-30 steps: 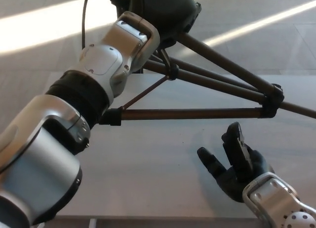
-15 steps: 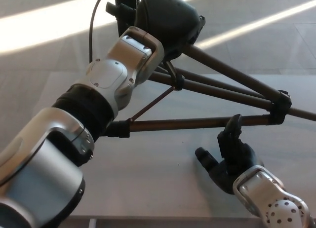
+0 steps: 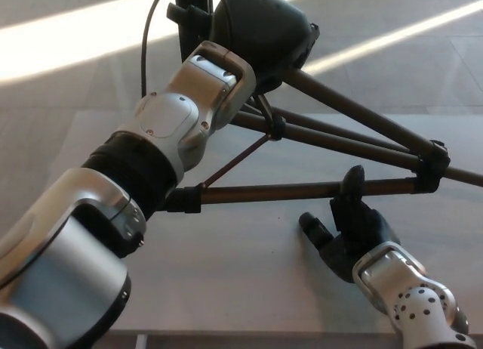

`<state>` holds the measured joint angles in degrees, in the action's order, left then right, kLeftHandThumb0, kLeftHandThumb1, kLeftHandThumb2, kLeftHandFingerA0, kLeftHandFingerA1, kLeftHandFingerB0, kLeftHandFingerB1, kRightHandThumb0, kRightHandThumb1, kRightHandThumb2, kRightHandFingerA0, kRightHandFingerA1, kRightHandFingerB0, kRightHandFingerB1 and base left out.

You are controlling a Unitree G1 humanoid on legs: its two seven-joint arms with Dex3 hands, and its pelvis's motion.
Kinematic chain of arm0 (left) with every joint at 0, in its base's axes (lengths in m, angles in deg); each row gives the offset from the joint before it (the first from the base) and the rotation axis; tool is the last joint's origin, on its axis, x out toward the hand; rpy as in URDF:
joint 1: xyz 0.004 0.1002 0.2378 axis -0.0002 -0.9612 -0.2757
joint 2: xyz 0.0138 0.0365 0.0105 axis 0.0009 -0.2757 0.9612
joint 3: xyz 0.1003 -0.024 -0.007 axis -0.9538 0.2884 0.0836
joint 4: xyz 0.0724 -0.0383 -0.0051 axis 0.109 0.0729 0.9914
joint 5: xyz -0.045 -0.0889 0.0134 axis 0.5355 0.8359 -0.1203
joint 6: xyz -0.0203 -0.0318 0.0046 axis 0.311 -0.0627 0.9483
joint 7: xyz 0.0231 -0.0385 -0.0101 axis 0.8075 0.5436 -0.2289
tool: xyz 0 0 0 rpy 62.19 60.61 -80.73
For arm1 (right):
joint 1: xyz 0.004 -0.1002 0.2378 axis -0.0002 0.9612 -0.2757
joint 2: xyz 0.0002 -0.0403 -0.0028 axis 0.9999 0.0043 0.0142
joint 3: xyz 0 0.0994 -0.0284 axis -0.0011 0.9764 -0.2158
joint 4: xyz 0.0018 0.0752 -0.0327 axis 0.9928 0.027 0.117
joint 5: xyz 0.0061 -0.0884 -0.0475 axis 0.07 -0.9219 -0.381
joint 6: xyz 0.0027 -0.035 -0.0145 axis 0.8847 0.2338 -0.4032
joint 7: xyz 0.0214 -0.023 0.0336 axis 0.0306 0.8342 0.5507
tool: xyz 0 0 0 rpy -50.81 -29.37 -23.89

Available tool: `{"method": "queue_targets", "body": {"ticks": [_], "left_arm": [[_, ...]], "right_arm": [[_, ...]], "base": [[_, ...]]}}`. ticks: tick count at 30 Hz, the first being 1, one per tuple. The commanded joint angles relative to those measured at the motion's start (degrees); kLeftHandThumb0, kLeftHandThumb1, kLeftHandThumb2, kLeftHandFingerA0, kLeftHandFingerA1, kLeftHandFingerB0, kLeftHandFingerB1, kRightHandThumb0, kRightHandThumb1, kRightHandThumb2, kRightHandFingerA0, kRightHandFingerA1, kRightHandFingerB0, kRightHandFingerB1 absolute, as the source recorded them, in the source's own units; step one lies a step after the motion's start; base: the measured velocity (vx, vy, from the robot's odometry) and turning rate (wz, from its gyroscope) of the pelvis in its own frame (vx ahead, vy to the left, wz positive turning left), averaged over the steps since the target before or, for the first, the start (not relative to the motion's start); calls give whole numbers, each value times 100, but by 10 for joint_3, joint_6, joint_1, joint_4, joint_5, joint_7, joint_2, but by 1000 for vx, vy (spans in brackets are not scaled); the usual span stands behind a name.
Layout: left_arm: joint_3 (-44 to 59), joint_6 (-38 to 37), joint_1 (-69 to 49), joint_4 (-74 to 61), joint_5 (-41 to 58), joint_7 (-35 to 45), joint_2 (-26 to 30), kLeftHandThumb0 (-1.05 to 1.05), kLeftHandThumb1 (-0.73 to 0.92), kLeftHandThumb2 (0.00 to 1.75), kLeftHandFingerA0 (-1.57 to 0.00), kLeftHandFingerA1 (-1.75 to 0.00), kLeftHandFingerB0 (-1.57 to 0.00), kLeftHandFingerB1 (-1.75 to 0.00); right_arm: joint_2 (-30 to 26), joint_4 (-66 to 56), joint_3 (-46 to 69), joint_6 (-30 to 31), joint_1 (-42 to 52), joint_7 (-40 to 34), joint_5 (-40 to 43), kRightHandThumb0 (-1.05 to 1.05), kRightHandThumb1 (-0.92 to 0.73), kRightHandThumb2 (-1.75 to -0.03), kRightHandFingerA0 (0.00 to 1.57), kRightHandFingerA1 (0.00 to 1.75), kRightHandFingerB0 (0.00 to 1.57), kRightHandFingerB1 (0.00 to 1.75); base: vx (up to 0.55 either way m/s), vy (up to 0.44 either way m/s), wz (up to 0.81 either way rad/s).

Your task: Use both hands of the robot to pick up the tripod lying in the middle of the desk and make it stand upright on the desk

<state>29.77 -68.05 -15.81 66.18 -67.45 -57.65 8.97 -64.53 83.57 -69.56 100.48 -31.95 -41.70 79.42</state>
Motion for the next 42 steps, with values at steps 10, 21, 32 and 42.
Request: {"method": "queue_targets", "body": {"ticks": [10, 21, 32, 42], "left_arm": [[9, 15, -8, -27, -2, 24, 16, -33, 72, 79, -91, -157, -79, -105], [6, 17, -19, -36, -9, 24, 20, -32, 72, 79, -92, -151, -82, -109], [9, 12, -32, -43, -3, 17, 25, -34, 71, 79, -93, -159, -85, -116], [-1, 17, -47, -45, -21, -3, 35, -32, 71, 74, -91, -166, -80, -127]], "right_arm": [[-15, 94, 90, -70, -148, 13, -21, -60, -54, -76, 0, 0, 3, 15], [-5, 111, 88, -110, -172, -36, -78, -24, -86, -67, 70, 100, 66, 87], [-6, 86, 65, -104, -136, 1, -104, -19, -74, -95, 90, 175, 77, 159], [-90, 8, -50, -47, -116, 19, -204, -33, -81, -77, 93, 175, 60, 166]], "base": [[0, 0, 0], [0, 0, 0], [0, 0, 0], [0, 0, 0]]}}
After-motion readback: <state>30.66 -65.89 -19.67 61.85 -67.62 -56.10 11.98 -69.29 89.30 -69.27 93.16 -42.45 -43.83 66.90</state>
